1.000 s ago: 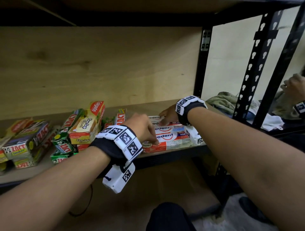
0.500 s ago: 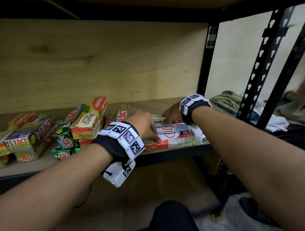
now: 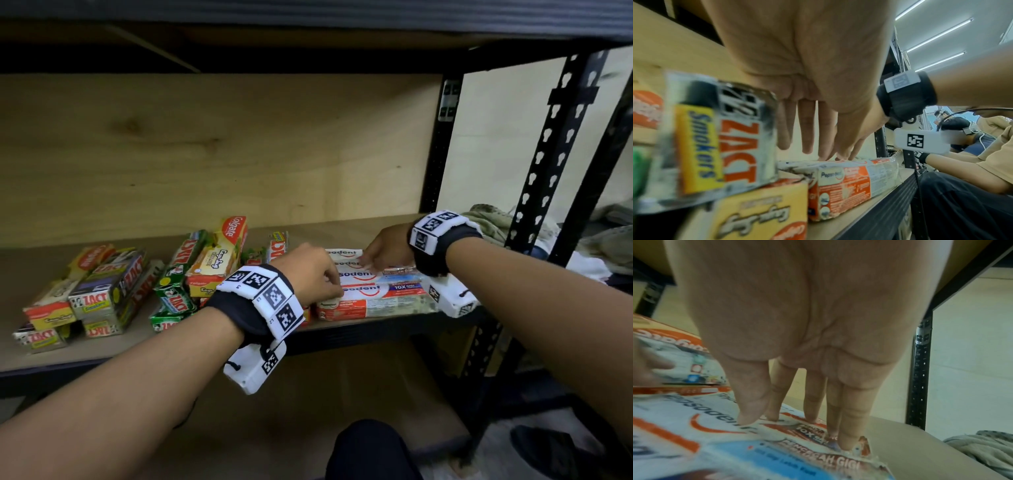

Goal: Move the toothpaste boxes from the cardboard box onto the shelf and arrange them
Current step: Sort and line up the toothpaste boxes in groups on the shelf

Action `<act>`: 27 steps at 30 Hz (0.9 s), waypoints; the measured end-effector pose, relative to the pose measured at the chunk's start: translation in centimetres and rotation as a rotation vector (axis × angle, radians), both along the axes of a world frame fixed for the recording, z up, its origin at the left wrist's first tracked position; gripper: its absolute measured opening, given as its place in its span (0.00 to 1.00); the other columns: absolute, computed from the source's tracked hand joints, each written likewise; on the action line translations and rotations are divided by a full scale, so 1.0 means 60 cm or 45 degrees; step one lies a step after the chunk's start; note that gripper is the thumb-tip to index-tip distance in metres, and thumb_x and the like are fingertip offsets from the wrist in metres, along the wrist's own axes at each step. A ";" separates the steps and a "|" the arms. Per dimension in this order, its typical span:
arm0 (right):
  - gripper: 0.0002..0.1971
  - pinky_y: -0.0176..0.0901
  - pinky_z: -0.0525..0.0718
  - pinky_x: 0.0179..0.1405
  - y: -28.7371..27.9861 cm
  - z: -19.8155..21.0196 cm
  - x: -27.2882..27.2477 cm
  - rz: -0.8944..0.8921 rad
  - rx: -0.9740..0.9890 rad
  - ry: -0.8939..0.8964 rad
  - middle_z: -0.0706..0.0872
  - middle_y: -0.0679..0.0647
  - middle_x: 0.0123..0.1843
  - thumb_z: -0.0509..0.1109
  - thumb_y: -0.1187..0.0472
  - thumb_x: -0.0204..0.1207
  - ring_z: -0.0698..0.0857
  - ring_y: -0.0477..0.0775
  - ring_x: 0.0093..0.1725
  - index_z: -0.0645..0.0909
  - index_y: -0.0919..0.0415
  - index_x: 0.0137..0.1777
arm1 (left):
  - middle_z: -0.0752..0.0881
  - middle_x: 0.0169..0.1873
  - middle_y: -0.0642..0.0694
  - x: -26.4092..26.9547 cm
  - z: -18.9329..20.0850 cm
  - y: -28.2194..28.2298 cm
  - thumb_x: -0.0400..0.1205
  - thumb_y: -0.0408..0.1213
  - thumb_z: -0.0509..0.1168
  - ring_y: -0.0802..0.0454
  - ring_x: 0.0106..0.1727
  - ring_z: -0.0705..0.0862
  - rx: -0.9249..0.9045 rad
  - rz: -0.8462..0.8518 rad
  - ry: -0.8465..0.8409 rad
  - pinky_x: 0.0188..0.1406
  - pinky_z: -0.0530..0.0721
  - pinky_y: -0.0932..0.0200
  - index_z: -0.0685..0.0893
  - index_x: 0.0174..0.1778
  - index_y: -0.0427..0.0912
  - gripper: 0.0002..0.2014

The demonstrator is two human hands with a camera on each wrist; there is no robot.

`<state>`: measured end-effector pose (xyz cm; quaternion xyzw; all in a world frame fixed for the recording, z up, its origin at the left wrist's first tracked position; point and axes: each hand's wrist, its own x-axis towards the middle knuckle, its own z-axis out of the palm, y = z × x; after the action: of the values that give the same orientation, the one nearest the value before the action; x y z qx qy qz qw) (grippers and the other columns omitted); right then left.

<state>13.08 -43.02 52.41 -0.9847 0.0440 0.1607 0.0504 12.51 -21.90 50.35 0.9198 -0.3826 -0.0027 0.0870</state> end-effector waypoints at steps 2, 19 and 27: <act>0.18 0.42 0.71 0.73 0.006 -0.001 -0.013 0.040 0.001 -0.016 0.79 0.43 0.75 0.71 0.52 0.80 0.77 0.50 0.72 0.84 0.42 0.70 | 0.90 0.52 0.55 -0.003 0.004 0.019 0.81 0.54 0.68 0.57 0.49 0.86 -0.025 0.018 -0.061 0.55 0.87 0.52 0.92 0.51 0.53 0.12; 0.16 0.57 0.92 0.47 0.212 0.033 -0.025 0.005 0.289 -0.353 0.87 0.53 0.54 0.67 0.43 0.80 0.91 0.57 0.44 0.78 0.50 0.61 | 0.73 0.67 0.41 0.028 0.073 0.204 0.76 0.55 0.69 0.39 0.62 0.80 0.104 0.615 -0.108 0.60 0.83 0.51 0.75 0.74 0.64 0.28; 0.32 0.57 0.91 0.50 0.258 0.004 -0.019 -0.016 0.413 -0.267 0.82 0.59 0.66 0.72 0.40 0.77 0.91 0.59 0.48 0.69 0.48 0.77 | 0.75 0.77 0.53 0.031 0.081 0.218 0.76 0.57 0.72 0.49 0.73 0.77 -0.042 0.609 0.044 0.65 0.76 0.60 0.76 0.77 0.56 0.32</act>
<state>11.93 -27.51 52.66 -0.9747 0.0183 0.0621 0.2139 14.38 -8.83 55.22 0.9825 -0.1524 0.0085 0.1069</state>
